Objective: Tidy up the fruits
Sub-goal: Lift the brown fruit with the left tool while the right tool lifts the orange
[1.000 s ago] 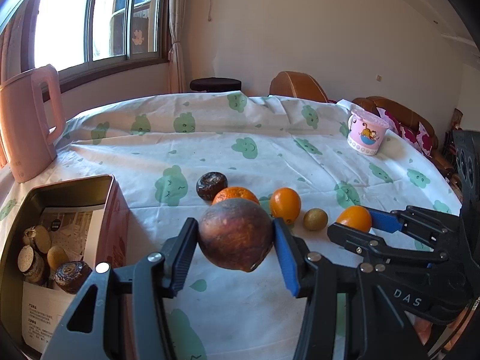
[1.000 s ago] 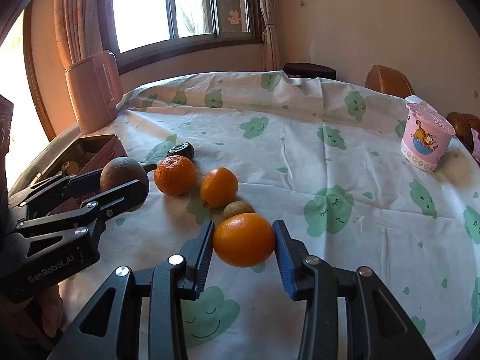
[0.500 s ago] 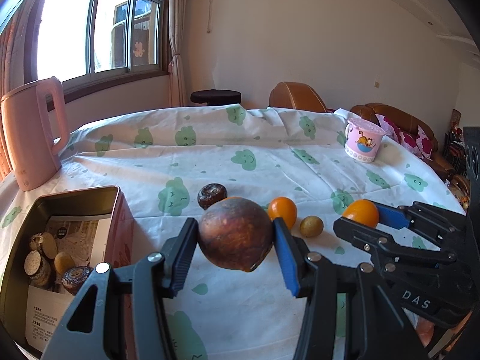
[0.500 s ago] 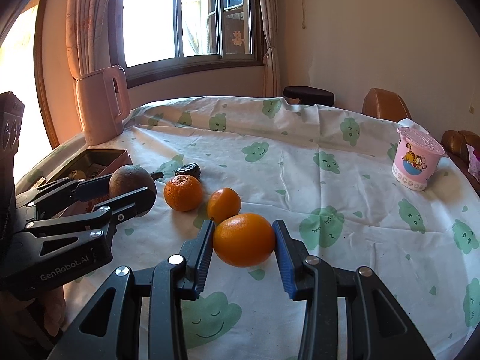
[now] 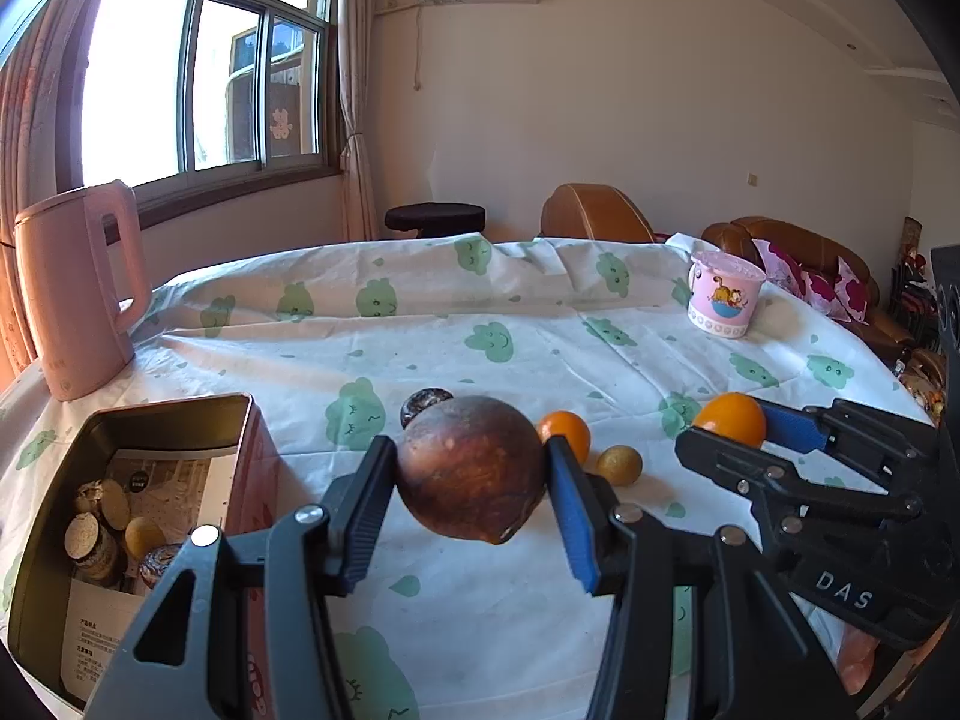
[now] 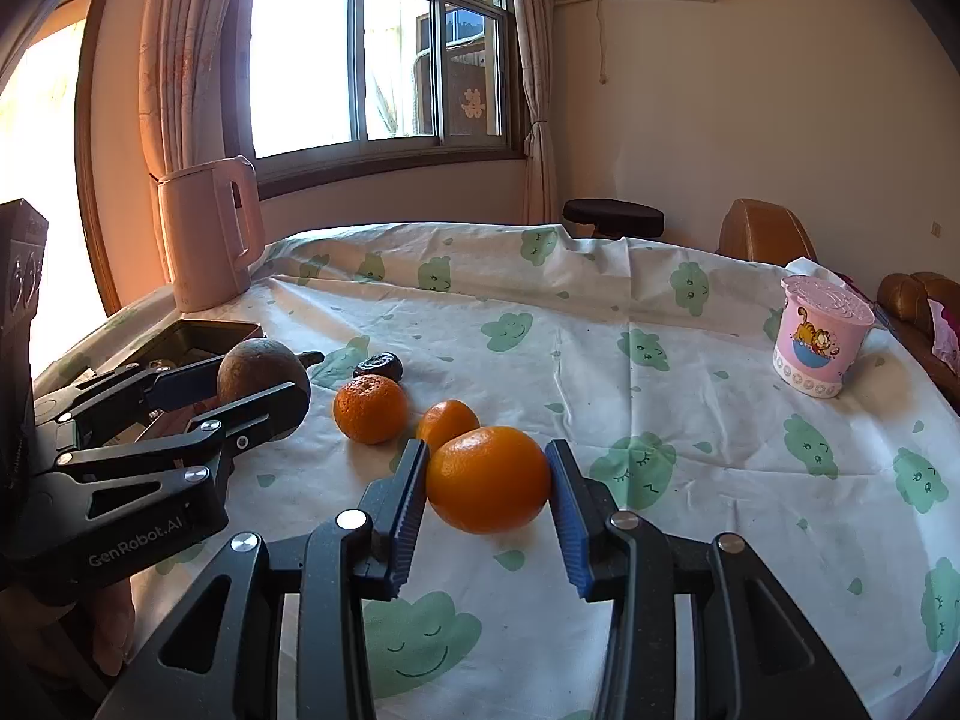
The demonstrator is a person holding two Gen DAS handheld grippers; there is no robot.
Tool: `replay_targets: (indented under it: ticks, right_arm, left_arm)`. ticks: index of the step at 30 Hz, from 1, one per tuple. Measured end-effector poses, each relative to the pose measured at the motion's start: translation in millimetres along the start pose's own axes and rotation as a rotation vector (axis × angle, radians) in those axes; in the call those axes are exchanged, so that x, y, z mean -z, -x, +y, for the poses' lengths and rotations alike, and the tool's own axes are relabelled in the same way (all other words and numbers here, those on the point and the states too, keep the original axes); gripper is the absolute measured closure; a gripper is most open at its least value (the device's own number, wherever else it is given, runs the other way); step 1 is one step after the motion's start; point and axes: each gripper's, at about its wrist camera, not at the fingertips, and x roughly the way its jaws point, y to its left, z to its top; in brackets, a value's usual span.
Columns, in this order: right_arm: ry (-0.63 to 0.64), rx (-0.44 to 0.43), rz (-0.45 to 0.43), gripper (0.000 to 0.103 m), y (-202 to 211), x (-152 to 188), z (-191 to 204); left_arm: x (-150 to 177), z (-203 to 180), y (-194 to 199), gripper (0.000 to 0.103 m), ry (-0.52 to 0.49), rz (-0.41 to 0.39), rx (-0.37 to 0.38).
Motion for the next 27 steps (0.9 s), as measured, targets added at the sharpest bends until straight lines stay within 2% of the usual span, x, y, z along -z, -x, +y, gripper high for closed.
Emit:
replay_targets:
  ticks: [27]
  right_arm:
    - [-0.007,0.022,-0.102,0.061,19.6,1.7,-2.4]
  left_arm:
    - [1.0,-0.6,17.7,0.051,-0.008,-0.089,-0.028]
